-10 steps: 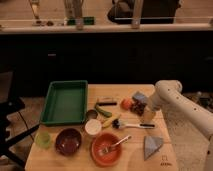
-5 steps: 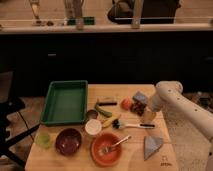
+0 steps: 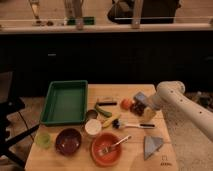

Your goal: Place grapes in purple bowl

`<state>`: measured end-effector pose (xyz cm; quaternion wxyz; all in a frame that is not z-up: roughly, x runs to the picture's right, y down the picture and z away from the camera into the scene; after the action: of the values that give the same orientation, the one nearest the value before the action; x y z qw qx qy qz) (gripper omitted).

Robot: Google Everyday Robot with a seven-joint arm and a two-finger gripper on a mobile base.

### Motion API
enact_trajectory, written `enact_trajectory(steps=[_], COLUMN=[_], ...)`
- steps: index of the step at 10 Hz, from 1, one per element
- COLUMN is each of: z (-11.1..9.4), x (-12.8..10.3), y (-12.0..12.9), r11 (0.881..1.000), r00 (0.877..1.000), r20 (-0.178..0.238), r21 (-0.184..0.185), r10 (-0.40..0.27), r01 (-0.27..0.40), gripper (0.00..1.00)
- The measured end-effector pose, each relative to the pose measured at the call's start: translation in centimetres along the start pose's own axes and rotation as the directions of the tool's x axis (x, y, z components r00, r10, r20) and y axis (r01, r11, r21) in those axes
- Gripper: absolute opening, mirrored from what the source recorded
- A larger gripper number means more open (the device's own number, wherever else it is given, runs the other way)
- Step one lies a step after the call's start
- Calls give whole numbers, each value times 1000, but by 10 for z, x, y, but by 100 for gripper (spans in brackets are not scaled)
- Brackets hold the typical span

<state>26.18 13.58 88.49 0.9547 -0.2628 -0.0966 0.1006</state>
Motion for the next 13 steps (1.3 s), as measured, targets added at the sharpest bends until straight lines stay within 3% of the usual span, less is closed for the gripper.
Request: enact_trajectory(steps=[5,8,13], z=[9,7,16], x=[-22,-35,-51], y=[-11,-12,-14], r11=[995,982,960], r00=[993,977,947], r20=[64,115,161], r21=[33,83,80], r10=[-94,-181,-279], r01=[92,172,269], gripper=[80,80,80])
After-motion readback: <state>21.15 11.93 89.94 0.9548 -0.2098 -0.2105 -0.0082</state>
